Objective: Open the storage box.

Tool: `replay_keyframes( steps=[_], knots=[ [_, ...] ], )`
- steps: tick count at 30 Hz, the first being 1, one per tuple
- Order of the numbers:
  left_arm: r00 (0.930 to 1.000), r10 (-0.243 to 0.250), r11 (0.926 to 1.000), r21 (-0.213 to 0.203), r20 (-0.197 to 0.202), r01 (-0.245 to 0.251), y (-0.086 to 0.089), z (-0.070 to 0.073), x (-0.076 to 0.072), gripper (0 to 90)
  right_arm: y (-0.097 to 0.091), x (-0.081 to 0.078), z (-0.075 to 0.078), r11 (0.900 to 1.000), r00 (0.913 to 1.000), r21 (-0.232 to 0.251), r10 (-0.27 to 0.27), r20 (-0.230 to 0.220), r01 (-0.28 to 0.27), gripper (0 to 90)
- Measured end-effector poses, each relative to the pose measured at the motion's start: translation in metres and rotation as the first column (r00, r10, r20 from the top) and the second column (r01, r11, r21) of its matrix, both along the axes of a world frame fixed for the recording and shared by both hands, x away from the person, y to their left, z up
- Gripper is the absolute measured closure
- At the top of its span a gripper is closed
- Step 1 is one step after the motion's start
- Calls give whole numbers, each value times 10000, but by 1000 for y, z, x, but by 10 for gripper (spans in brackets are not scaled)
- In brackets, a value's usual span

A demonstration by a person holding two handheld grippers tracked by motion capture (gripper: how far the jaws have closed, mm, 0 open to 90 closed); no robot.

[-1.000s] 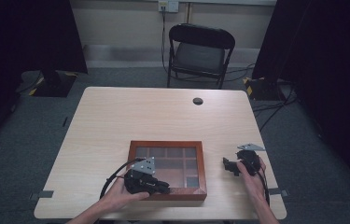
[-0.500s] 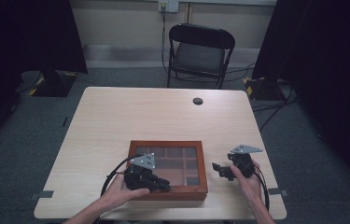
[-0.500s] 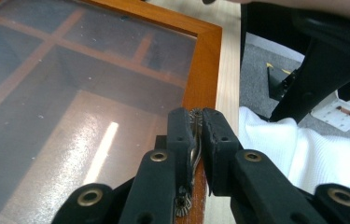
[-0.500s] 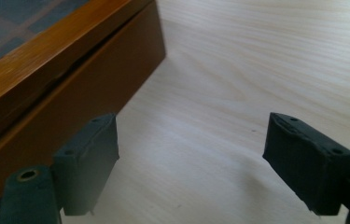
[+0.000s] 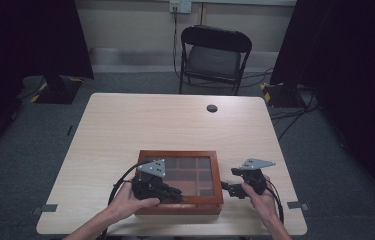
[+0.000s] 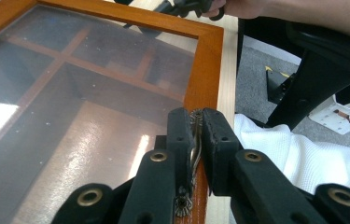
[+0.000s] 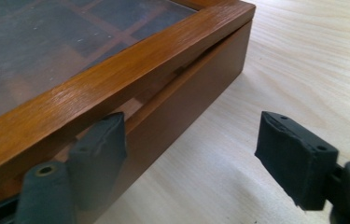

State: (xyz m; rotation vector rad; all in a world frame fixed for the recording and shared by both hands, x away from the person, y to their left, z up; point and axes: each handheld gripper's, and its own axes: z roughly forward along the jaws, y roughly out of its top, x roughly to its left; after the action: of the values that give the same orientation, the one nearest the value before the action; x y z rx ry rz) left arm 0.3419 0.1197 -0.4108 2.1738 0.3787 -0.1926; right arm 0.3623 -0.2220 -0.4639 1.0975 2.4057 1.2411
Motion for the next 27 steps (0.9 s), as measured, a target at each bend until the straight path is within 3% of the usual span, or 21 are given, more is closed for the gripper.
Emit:
replay_keyframes(
  steps=[12, 15, 17, 22, 24, 27],
  knots=[
    [9999, -21, 9999, -111, -170, 19, 3, 17, 7, 820, 8, -7, 6, 9946, 9953, 373, 971, 57, -972, 217],
    [9999, 31, 9999, -161, -141, -34, 3, 18, 7, 817, 11, -9, 8, 9948, 9953, 354, 944, 236, -952, 233],
    [9999, 4, 9999, -115, 135, -3, 4, 19, 5, 807, 11, -8, 8, 9943, 9953, 480, 941, 236, -952, 223],
    [9988, 245, 9980, -591, 417, -220, 11, 23, 3, 568, 10, -8, 9, 9943, 9956, 567, 892, 283, -907, 224],
    [9977, 364, 9957, -872, 578, -313, 16, 25, 3, 531, 10, -8, 10, 9936, 9955, 656, 897, 310, -915, 223],
    [9934, 830, 9926, -951, 789, -754, 24, 31, 3, 453, 10, -7, 11, 9935, 9958, 741, 843, 366, -869, 223]
  ],
)
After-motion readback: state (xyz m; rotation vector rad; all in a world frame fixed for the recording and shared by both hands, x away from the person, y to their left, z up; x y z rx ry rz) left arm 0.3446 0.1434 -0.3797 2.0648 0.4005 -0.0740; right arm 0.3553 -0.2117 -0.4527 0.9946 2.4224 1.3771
